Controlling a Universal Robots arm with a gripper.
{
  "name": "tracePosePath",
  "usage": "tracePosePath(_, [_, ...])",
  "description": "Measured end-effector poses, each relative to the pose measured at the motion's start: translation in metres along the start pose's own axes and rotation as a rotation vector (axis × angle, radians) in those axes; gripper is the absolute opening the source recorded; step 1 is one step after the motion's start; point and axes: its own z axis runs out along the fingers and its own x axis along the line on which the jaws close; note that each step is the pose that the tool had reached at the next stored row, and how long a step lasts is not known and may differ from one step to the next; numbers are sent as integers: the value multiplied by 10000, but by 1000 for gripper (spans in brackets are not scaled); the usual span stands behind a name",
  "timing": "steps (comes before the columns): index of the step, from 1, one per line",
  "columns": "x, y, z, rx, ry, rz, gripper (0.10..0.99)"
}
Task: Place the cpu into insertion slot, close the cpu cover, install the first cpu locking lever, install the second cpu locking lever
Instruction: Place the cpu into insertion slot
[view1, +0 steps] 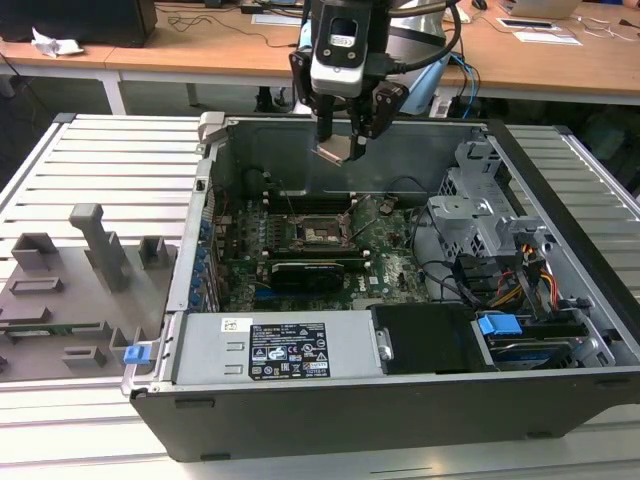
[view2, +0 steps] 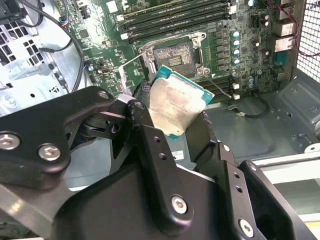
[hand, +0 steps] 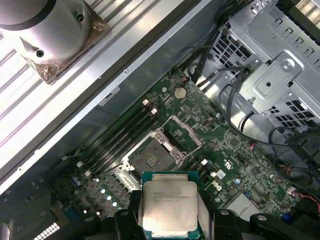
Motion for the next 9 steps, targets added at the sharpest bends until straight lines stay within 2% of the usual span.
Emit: tracePosePath(9, [0, -1, 2, -5, -21, 238, 525])
